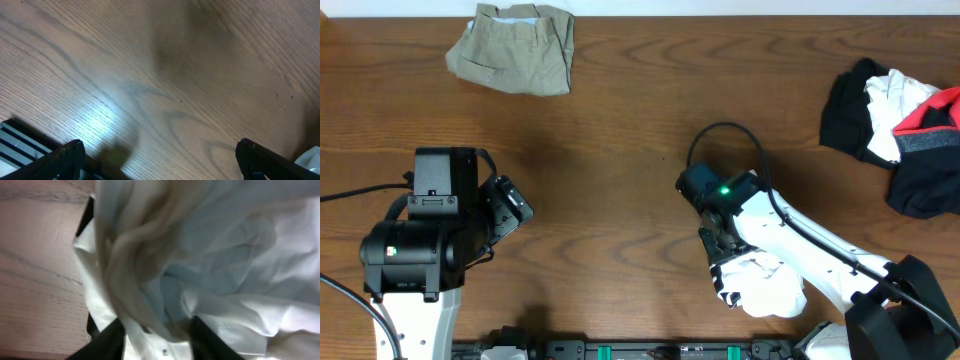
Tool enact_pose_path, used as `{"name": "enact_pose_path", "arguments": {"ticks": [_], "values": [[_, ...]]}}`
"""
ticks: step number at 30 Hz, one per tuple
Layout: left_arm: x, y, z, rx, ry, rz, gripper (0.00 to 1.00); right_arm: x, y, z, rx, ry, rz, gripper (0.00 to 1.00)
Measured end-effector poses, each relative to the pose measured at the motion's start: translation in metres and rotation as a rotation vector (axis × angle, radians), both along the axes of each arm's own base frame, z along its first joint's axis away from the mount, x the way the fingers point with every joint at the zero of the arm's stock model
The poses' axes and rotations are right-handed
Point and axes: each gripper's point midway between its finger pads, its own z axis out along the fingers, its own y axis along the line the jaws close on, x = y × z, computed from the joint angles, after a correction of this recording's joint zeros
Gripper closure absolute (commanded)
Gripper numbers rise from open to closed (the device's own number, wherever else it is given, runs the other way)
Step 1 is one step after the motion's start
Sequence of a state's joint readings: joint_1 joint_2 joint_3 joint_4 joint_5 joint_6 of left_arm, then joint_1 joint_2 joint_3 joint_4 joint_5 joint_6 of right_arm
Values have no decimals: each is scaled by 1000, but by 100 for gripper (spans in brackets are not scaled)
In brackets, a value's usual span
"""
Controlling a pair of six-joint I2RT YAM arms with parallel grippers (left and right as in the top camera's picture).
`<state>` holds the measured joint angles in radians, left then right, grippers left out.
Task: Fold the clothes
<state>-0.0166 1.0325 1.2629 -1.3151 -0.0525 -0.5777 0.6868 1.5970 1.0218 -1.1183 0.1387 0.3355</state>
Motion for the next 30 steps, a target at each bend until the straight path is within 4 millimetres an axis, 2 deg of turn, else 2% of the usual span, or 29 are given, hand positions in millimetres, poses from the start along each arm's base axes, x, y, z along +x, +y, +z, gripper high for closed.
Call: {"name": "enact_pose_path", "arguments": {"ticks": [2,5,7,8,12,21,25,30], "values": [[0,0,0,0,0,0,2,1,1,-1,5,-7,-4,71],[0,0,0,0,1,0,2,4,3,-1,12,-20,-17,84],[0,0,0,0,1,0,2,5,3,-1,16,-24,-24,98],[0,0,0,0,1,0,2,6,3,-1,19,-25,-28,99],[0,0,0,0,1,0,2,10,-2,-1,22,-26,-71,99],[0,0,0,1,1,-2,2,33,-42,3,-6,-62,-279,99],[0,0,0,1,1,-2,2,47,-44,18,21,-92,-303,99],[0,0,0,1,1,-2,2,51,-38,43,63,-120,-291,99]]}}
